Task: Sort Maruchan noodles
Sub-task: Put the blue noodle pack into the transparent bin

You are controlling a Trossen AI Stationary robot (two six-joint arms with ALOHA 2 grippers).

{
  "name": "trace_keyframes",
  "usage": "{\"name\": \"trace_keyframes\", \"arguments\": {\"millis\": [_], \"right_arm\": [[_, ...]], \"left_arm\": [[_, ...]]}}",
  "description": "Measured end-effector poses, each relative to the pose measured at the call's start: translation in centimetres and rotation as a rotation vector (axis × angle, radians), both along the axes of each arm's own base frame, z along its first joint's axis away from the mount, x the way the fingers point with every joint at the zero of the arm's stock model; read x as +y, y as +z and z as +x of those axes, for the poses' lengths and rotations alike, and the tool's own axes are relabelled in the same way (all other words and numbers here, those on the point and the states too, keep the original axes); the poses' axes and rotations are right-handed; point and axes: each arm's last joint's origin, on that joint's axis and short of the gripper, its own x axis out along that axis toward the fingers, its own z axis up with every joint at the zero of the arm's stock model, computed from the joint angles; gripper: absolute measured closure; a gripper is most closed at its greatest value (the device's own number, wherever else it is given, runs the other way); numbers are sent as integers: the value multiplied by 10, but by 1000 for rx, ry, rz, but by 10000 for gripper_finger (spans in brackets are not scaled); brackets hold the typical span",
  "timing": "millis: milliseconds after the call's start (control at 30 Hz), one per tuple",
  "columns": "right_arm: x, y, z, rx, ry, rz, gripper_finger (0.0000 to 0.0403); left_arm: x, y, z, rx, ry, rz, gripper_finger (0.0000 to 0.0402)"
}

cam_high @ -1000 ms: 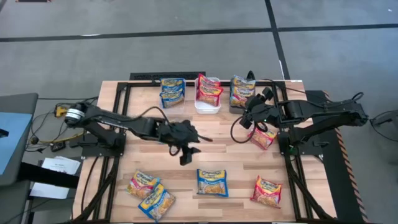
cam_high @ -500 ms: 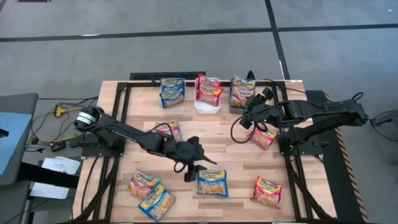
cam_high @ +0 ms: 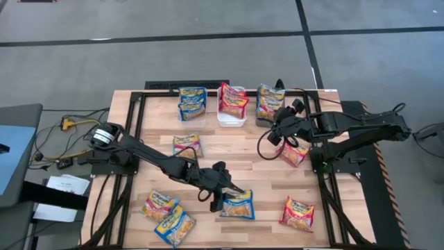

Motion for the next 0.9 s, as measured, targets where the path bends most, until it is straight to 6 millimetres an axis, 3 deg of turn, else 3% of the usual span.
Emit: {"name": "trace_keyframes", "arguments": {"millis": [433, 900], "right_arm": [[-1, -3, -3, 26, -15, 17, 182], [-1, -3, -3, 33, -14, 20, 182]], "left_arm": [[-15, -35, 19, 27, -13, -12, 208], [-24, -76, 23, 117, -33, 16, 208]]}}
